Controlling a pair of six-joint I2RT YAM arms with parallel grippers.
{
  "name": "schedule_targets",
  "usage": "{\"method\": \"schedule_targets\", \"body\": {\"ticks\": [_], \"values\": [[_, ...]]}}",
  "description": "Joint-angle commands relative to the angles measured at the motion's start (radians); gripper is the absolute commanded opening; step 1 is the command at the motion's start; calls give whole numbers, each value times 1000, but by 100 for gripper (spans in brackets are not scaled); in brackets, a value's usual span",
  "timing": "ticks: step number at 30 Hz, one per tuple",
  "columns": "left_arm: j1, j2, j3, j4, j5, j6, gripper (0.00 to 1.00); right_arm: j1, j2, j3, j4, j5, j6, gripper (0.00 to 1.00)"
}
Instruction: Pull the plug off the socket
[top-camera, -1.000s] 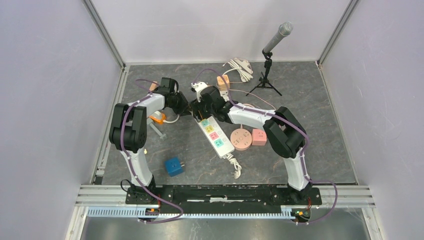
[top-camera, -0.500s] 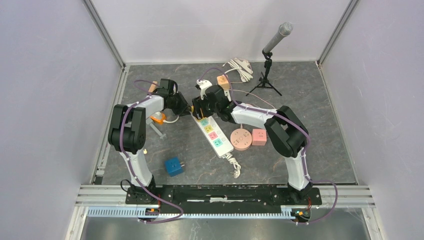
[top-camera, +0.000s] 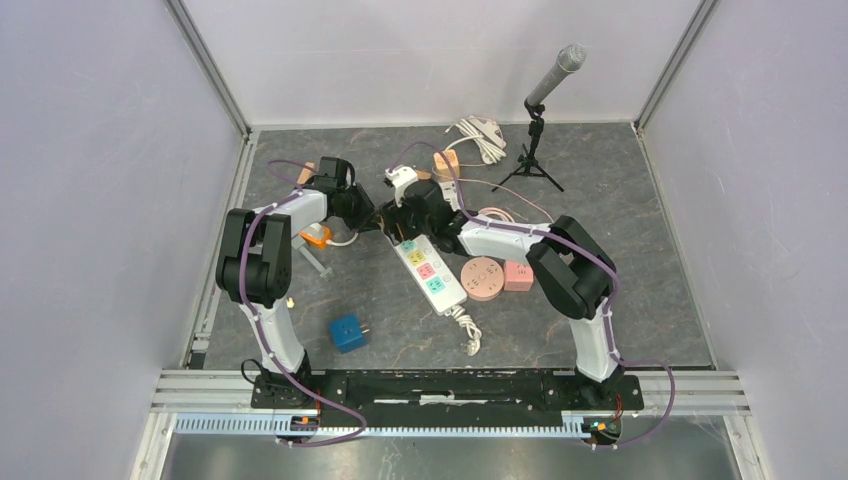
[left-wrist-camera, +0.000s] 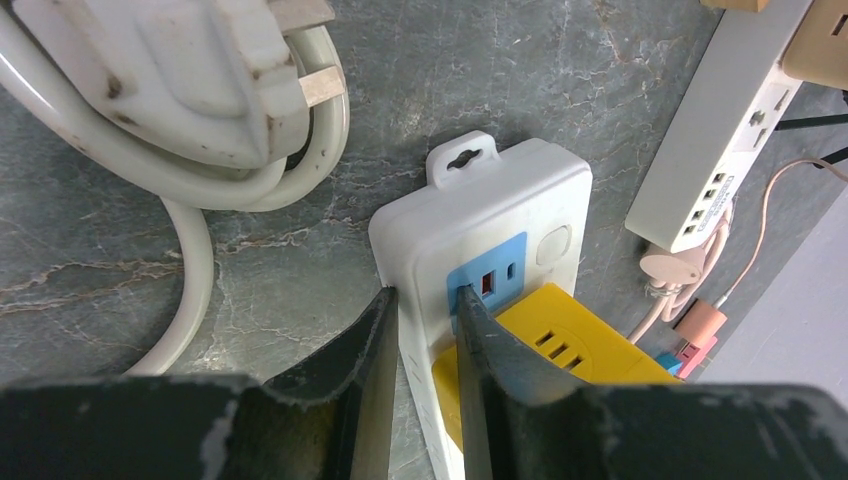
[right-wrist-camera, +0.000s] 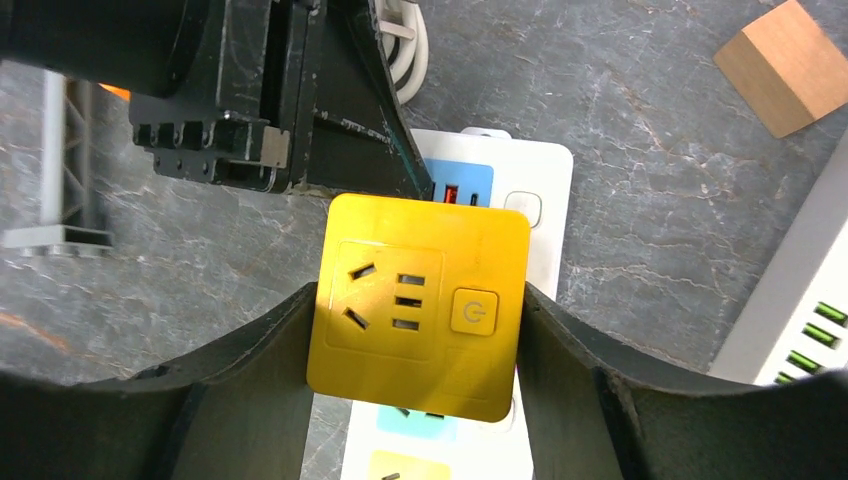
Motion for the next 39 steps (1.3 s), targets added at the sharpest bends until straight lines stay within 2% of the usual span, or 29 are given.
{"method": "schedule_targets", "body": {"ticks": [1, 2, 7, 12, 15, 23, 28, 30, 35, 39], "values": [[-20, 73, -59, -201, -108, 61, 32, -33, -81, -48, 233, -259, 189, 0], [-20, 71, -59, -201, -109, 61, 32, -42, -79, -44, 250, -281, 219, 0], [-20, 75, -57, -201, -115, 58, 32, -9, -51, 6, 185, -252, 139, 0], [-20, 82, -49, -207, -112, 63, 32, 71, -34, 68, 31, 7, -71, 0], [-20, 85, -44, -209, -111, 67, 32, 68, -51, 58, 50, -2, -66, 0], [-20, 84, -43, -213, -110, 71, 31, -13, -153, -13, 199, -199, 109, 0], [-21, 87, -40, -217, -109, 72, 31, -35, -195, -25, 231, -206, 160, 0], [-20, 85, -40, -218, -109, 74, 31, -40, -219, -27, 223, -172, 155, 0], [-21, 72, -29, -217, -63, 87, 34, -67, -277, -30, 107, 30, 86, 0], [-20, 17, 4, -226, -22, 105, 46, -109, -321, -65, 2, 153, 64, 0]]}}
